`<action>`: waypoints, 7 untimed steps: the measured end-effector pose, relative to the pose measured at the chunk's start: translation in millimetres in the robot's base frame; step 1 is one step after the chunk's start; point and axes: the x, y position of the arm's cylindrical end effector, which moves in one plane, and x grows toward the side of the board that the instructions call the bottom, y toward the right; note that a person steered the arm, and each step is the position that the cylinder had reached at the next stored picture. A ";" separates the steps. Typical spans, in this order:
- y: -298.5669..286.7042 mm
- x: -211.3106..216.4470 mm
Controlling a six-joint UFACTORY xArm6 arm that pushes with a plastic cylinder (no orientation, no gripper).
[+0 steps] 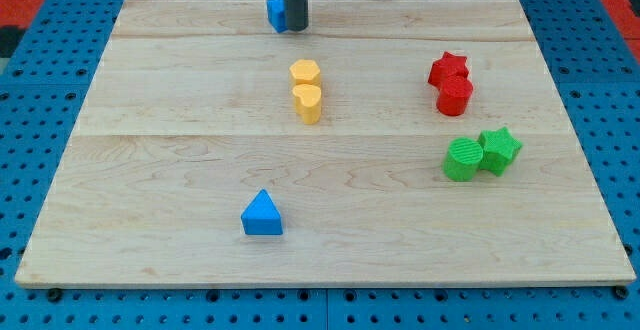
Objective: Push the blue cube into triangle
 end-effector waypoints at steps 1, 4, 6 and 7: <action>4.7 -5.6; -70.9 -39.8; -132.0 33.5; -156.0 70.1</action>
